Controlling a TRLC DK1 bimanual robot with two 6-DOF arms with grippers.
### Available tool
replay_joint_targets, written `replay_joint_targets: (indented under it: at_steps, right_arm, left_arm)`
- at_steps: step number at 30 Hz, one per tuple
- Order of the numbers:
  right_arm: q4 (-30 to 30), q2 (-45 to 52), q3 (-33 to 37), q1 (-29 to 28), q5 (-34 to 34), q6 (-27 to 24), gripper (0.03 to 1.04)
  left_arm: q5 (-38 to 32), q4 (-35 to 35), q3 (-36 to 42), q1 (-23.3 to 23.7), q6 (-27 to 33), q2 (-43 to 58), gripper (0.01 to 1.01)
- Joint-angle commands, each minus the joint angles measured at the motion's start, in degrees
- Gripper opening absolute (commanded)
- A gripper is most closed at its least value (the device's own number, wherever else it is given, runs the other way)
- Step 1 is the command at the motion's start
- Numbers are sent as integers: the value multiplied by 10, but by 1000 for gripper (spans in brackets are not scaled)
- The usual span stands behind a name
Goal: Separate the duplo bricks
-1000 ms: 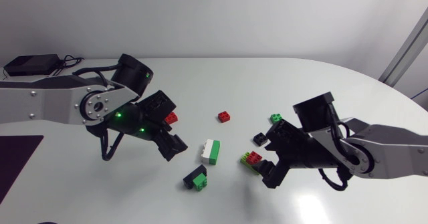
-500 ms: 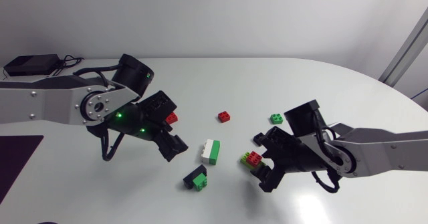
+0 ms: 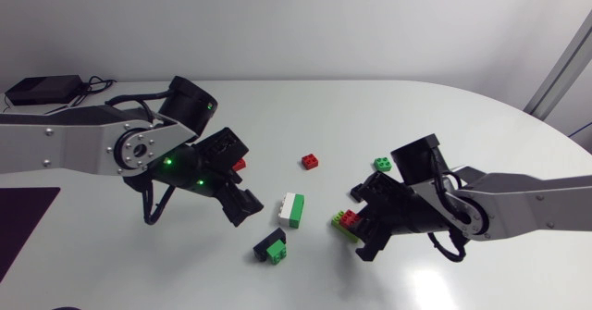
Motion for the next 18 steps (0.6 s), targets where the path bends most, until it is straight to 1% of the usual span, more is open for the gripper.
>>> replay_joint_targets:
  at_steps: [1, 9, 10, 13, 15, 18]
  right_arm:
    - [8, 19, 12, 1, -3, -13, 454]
    - [22, 40, 18, 1, -3, -12, 454]
    - [23, 43, 18, 1, -2, -12, 408]
    - [26, 43, 16, 1, -2, -12, 397]
    - [26, 37, 13, 0, -3, -13, 385]
    - [19, 3, 11, -3, -13, -11, 382]
  left_arm:
    - [-1, -3, 2, -6, -5, 12, 982]
    - [-1, -2, 3, -6, -5, 12, 982]
    - [-1, -2, 3, -6, -5, 12, 982]
    - [-1, -2, 3, -7, -5, 13, 982]
    - [-1, -3, 4, -9, -4, 12, 982]
    - [1, -3, 7, -10, -5, 12, 982]
